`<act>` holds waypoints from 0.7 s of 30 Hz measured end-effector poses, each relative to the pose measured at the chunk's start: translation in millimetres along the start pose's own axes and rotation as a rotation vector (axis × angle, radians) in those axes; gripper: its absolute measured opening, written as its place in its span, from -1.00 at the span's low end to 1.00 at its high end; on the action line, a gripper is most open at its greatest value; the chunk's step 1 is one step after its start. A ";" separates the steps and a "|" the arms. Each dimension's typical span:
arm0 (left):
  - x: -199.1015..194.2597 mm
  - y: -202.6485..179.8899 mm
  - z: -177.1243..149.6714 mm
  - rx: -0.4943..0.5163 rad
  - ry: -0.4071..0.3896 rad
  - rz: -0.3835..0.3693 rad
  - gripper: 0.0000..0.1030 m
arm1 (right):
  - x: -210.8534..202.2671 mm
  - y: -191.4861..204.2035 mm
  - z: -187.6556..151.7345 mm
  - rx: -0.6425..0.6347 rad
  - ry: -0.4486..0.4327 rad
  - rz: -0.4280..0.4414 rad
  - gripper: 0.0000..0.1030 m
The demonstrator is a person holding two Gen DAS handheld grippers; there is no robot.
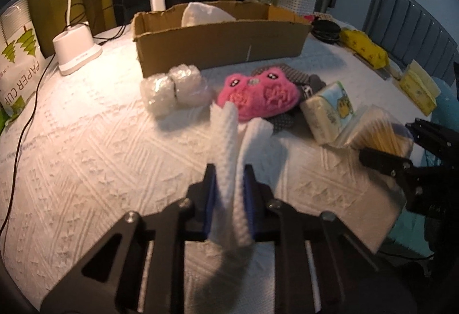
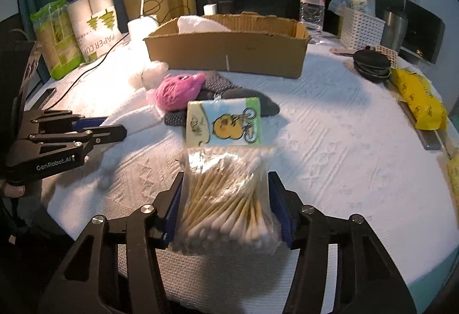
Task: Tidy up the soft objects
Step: 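Grasp the white cloth with the left gripper while the right grasps the cotton swab bag, then carry the cloth and cotton swab bag into the box with both grippers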
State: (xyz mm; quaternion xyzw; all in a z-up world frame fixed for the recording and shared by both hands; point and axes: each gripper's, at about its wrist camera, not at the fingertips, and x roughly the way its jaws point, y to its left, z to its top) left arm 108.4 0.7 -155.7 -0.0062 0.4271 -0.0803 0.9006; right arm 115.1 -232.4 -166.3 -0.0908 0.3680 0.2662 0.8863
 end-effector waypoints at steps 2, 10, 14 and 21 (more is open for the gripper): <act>-2.0 0.9 1.1 -0.007 -0.006 -0.014 -0.65 | -3.7 -1.6 2.6 -0.001 -0.007 -0.006 0.12; -15.8 4.7 9.7 -0.025 -0.040 -0.045 -0.65 | -20.6 -6.1 18.7 -0.003 -0.055 -0.030 0.12; -26.0 6.2 16.3 -0.028 -0.064 -0.052 -0.65 | -26.2 -8.5 26.1 -0.003 -0.073 -0.038 0.12; -29.4 6.3 20.4 -0.011 -0.068 -0.060 -0.79 | -32.8 -10.4 38.6 -0.010 -0.100 -0.043 0.12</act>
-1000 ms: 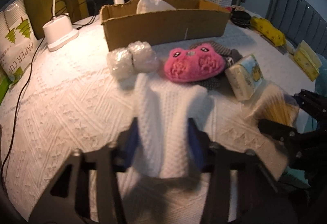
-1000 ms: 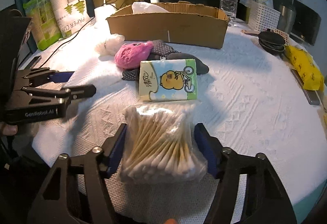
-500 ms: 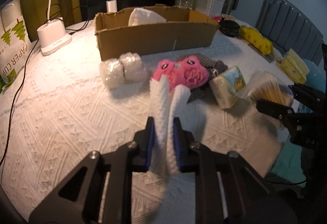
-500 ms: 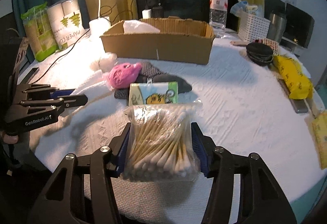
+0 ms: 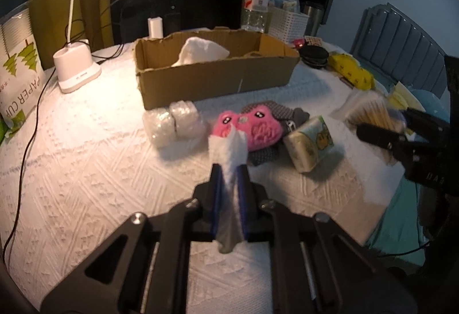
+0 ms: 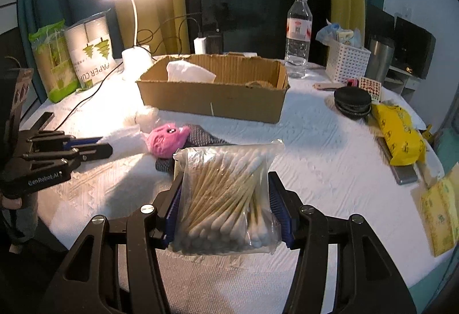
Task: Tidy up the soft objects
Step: 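Carry the cloth and cotton swab bag into the box with both grippers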
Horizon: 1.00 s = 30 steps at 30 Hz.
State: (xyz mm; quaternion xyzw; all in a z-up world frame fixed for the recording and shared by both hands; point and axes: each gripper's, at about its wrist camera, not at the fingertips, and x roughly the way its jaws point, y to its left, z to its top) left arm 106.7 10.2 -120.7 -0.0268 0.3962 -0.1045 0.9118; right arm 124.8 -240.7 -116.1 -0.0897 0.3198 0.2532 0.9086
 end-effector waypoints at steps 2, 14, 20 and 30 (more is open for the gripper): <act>-2.2 -0.6 1.0 0.000 -0.004 0.001 -0.80 | -0.5 -0.5 2.0 -0.002 -0.004 -0.001 0.12; -43.5 1.9 23.4 -0.006 -0.098 0.002 -0.80 | -3.0 -5.8 14.5 -0.003 -0.024 -0.007 0.12; -56.6 8.9 34.0 -0.013 -0.138 0.011 -0.80 | -5.5 -4.3 25.2 -0.013 -0.043 -0.009 0.12; -66.6 22.4 53.4 -0.028 -0.185 0.025 -0.80 | -4.9 -3.4 44.6 -0.028 -0.069 -0.012 0.12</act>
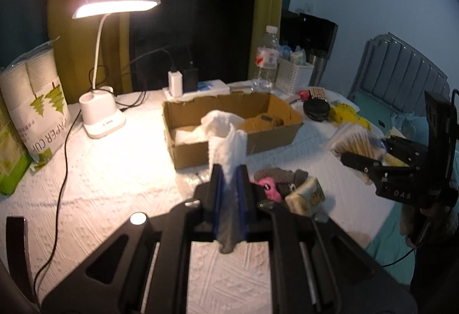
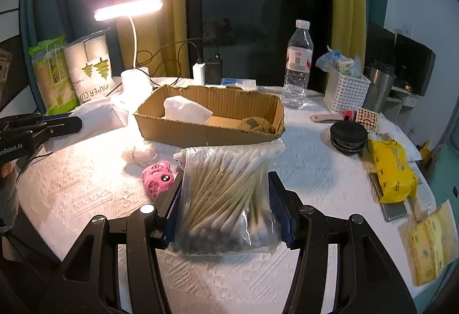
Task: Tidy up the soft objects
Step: 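Carry the cloth and cotton swab bag into the box with both grippers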
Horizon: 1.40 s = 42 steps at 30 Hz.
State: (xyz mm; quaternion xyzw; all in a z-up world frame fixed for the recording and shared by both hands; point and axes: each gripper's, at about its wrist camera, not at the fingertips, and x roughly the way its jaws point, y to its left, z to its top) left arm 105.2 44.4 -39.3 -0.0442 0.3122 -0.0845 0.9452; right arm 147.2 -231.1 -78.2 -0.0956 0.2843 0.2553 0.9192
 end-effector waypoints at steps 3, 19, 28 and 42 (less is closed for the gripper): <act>1.7 3.5 7.6 -0.006 -0.012 -0.001 -0.80 | 2.4 -1.1 5.5 -0.004 -0.004 -0.001 0.12; 27.4 8.5 40.2 -0.006 -0.028 0.000 -0.80 | 28.5 -12.3 36.6 -0.008 -0.014 0.012 0.12; 39.2 10.2 56.3 -0.014 -0.050 0.007 -0.80 | 42.8 -16.2 52.2 -0.010 -0.028 0.037 0.12; 72.1 21.8 73.6 -0.033 -0.075 0.044 -0.80 | 76.4 -22.2 73.7 0.009 -0.041 0.075 0.12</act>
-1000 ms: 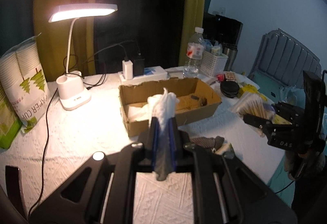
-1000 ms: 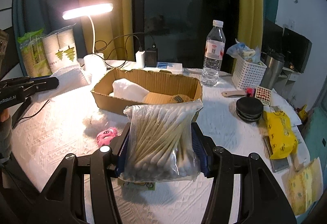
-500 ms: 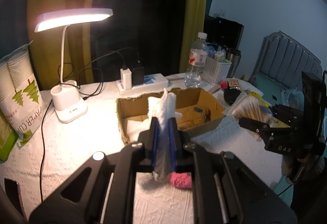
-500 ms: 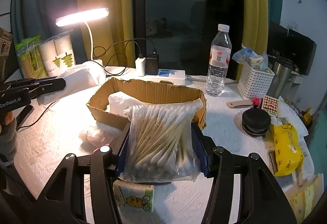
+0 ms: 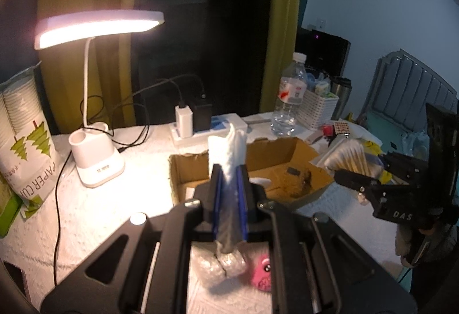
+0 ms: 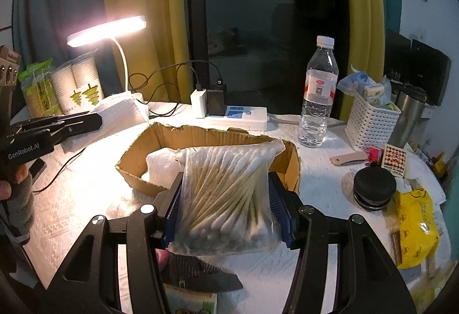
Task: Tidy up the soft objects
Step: 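Carry the cloth and cotton swab bag into the box with both grippers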
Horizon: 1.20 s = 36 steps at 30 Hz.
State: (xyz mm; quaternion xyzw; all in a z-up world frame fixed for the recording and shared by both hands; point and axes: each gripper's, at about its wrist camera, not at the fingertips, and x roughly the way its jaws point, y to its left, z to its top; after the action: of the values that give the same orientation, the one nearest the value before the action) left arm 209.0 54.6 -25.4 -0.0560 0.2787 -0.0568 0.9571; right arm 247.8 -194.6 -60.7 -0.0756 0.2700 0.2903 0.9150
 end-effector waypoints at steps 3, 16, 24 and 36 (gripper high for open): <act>12.2 0.9 1.6 -0.005 0.008 0.002 -0.80 | 11.2 -3.6 3.2 0.011 0.005 0.007 0.12; 60.0 11.4 -0.9 -0.054 0.051 0.017 -0.77 | 52.5 -2.1 25.2 -0.025 0.011 0.055 0.12; 91.1 12.7 -7.4 -0.060 0.125 0.047 -0.63 | 80.1 -4.9 25.2 -0.010 0.045 0.082 0.12; 101.4 15.8 -10.7 -0.081 0.136 0.075 0.46 | 100.9 -6.8 21.9 0.001 0.081 0.087 0.12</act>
State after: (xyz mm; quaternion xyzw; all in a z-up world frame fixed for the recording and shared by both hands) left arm 289.5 55.2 -90.0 -0.0801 0.3468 -0.0132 0.9344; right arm 330.7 -144.3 -96.7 -0.0750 0.3098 0.3266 0.8898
